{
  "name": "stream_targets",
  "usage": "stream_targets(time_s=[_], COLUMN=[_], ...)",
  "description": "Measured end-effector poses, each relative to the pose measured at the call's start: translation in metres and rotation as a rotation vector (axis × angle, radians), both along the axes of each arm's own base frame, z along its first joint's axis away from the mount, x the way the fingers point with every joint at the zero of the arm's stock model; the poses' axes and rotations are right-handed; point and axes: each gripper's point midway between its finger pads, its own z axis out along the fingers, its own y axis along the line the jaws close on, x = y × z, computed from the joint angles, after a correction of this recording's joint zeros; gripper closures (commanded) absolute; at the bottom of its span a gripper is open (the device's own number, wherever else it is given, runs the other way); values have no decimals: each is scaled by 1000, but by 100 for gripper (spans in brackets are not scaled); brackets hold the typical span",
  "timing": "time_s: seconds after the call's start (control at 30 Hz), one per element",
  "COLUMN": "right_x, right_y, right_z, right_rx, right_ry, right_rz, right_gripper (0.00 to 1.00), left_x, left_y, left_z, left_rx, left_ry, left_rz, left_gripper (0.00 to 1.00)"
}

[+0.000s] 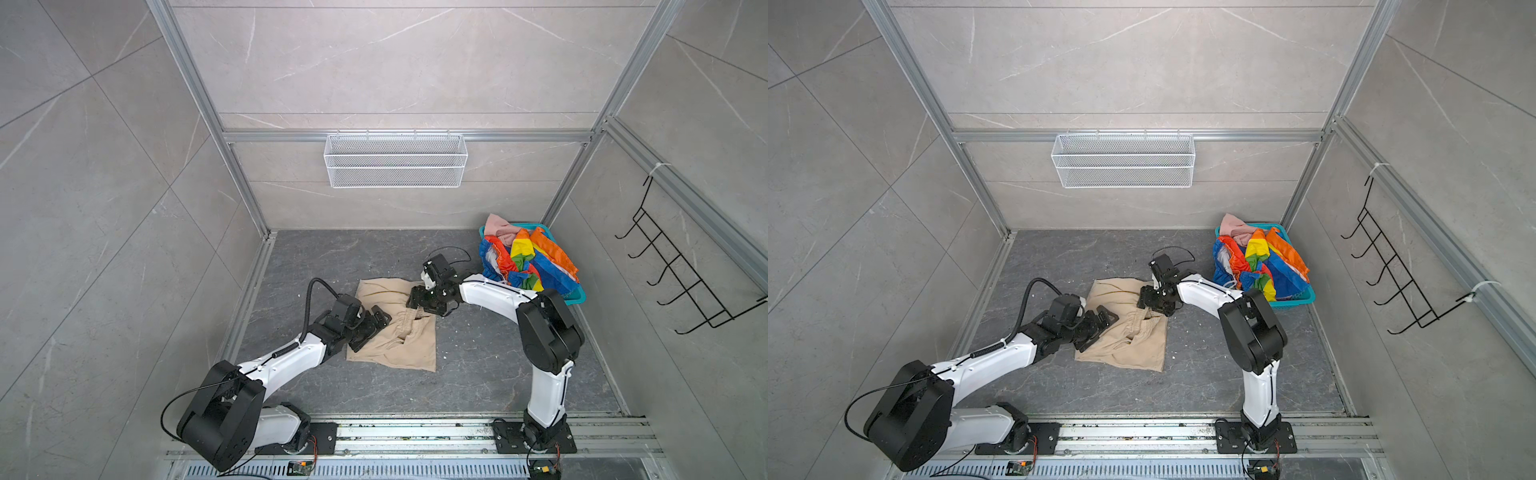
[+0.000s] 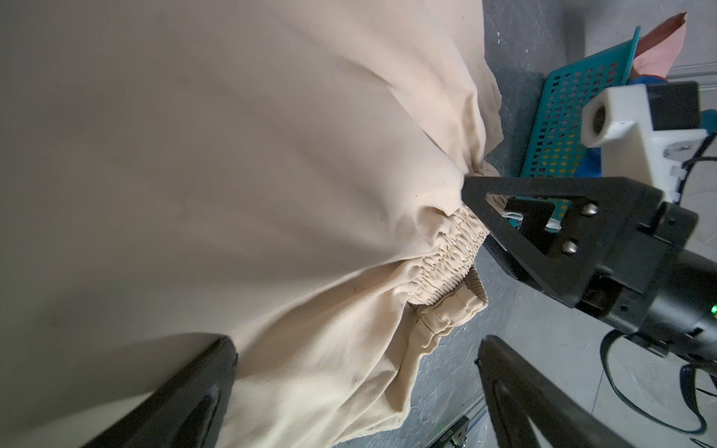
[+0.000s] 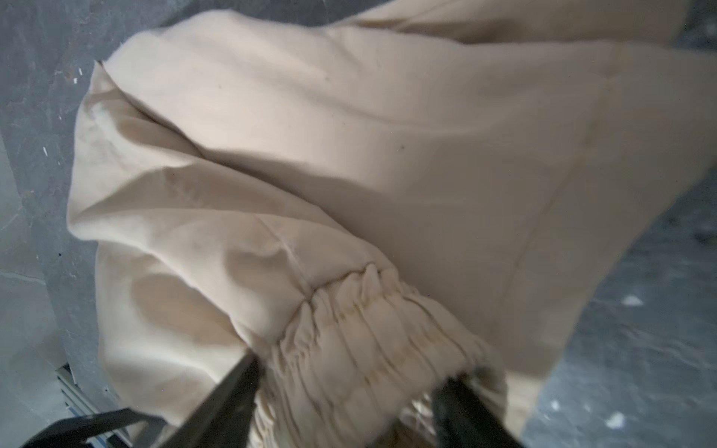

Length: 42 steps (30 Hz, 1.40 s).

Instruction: Fold and stack the shorts

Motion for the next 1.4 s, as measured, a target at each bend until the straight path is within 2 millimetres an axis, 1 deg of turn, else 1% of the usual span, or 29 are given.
stream_targets(time_s=[0.03,0.07,0.1,0.13,0.2,0.3,0.37,0.43,0.47,0.5,0.57,0.6,0.63,0.67,0.7,0.77,0.8,0.83,0.87,0.9,0.93,0.97,1.0,1.03,1.1,1.13,1.23,1.33,1.4], right_x=[1,1,3,6,15,31,40,45,47,47,46,46,46,47,48,47,46,42,38,33,26,18,10,0,-18,-30,-58,-65,-66], right_y=[2,3,4,5,3,-9,-19,-26,-30,-33,-39,-43,-47,-50,-53,-58,-59,-60,-60,-59,-56,-51,-45,-37,-19,-9,8,17,15], right_z=[-1,0,3,7,16,27,29,24,18,12,-2,-4,-5,-1,4,23,33,48,64,75,88,98,103,105,98,91,68,50,36], right_rx=[6,11,17,23,36,45,38,17,-1,-15,-49,-59,-71,-74,-75,-67,-61,-50,-35,-24,-9,2,7,7,1,-3,-17,-47,-81], right_ry=[6,8,3,-8,-30,-54,-62,-65,-62,-56,-37,-36,-32,-42,-55,-94,-116,-145,-174,-197,-223,-243,-254,-259,-251,-237,-180,-146,-126], right_rz=[0,-2,1,-1,-13,-45,-57,-61,-62,-61,-56,-52,-52,-53,-52,-55,-51,-51,-51,-48,-38,-24,-7,17,68,96,147,161,158], right_gripper=[71,77,82,85,87,85,84,84,82,78,63,56,46,36,30,19,15,12,8,6,4,3,3,3,3,3,7,15,21], left_x=[-3,-6,-11,-15,-19,-17,-15,-14,-14,-14,-15,-15,-15,-15,-13,0,8,19,31,42,55,66,75,85,99,103,104,105,108], left_y=[0,1,1,2,2,1,0,-2,-3,-3,-4,-5,-5,-5,-6,-11,-13,-15,-13,-9,-2,5,10,16,19,17,6,-1,-4], left_z=[-5,-10,-17,-24,-31,-30,-30,-29,-29,-28,-27,-26,-23,-17,-8,30,51,78,102,121,137,145,145,142,119,102,49,10,-2], left_rx=[-3,-2,0,5,5,-23,-36,-45,-47,-47,-48,-46,-40,-28,-20,-18,-25,-38,-51,-65,-70,-70,-63,-54,-29,-15,0,9,10], left_ry=[9,18,31,45,50,23,14,6,4,3,4,8,14,20,16,-35,-70,-116,-159,-194,-223,-235,-234,-221,-163,-119,20,115,145], left_rz=[3,5,5,4,4,15,21,21,21,20,20,19,17,13,7,-10,-15,-18,-10,-1,16,31,40,49,47,36,-7,-28,-35], left_gripper=[0,0,0,0,0,0,0,0,0,0,0,0,0,0,0,0,0,0,0,0,0,0,0,0,0,0,0,0,0])
